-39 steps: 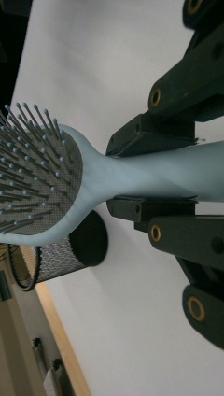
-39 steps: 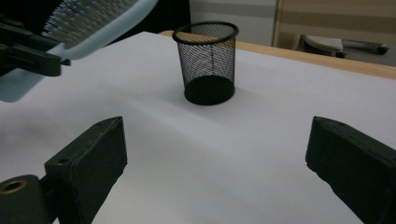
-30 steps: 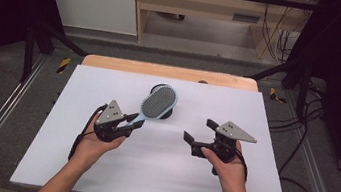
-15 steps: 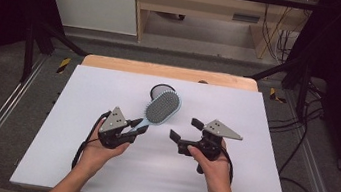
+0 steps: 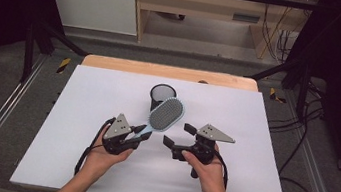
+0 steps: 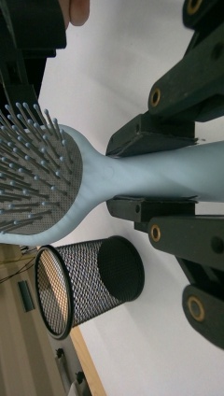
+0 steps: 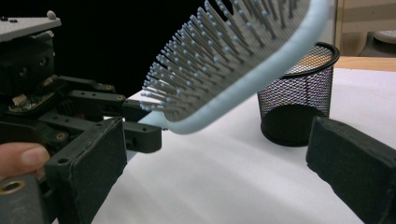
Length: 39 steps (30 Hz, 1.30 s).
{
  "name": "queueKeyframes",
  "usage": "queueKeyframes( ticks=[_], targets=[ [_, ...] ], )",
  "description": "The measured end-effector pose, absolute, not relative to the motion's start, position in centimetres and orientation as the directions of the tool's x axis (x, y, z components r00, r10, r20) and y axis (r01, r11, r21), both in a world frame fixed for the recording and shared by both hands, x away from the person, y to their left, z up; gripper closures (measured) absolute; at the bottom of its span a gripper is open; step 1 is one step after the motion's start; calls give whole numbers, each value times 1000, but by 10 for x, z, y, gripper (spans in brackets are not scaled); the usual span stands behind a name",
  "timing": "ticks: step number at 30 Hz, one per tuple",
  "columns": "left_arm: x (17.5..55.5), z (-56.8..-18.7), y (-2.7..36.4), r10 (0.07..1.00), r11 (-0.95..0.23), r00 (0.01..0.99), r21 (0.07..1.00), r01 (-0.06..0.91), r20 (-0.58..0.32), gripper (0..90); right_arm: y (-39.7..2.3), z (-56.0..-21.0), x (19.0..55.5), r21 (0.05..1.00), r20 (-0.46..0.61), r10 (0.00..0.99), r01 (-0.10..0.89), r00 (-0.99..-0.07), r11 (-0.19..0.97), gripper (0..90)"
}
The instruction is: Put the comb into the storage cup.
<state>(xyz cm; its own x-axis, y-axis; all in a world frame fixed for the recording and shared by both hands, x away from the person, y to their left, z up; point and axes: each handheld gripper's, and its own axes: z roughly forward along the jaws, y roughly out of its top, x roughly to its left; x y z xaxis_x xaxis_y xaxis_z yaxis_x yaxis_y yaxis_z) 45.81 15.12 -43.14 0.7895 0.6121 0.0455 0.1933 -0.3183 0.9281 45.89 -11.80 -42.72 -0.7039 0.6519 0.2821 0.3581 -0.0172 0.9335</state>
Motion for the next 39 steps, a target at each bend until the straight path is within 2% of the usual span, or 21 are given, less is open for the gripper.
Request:
queueKeyframes(
  ticks=[21,39],
  targets=[
    [455,-437,139,583,-353,810,918,182,64,694,-115,-430,463,924,319,631,379,-707,-42,49],
    [448,-440,127,554,-366,830,916,165,71,694,-121,-431,471,897,411,600,422,-687,-132,89]
  ],
)
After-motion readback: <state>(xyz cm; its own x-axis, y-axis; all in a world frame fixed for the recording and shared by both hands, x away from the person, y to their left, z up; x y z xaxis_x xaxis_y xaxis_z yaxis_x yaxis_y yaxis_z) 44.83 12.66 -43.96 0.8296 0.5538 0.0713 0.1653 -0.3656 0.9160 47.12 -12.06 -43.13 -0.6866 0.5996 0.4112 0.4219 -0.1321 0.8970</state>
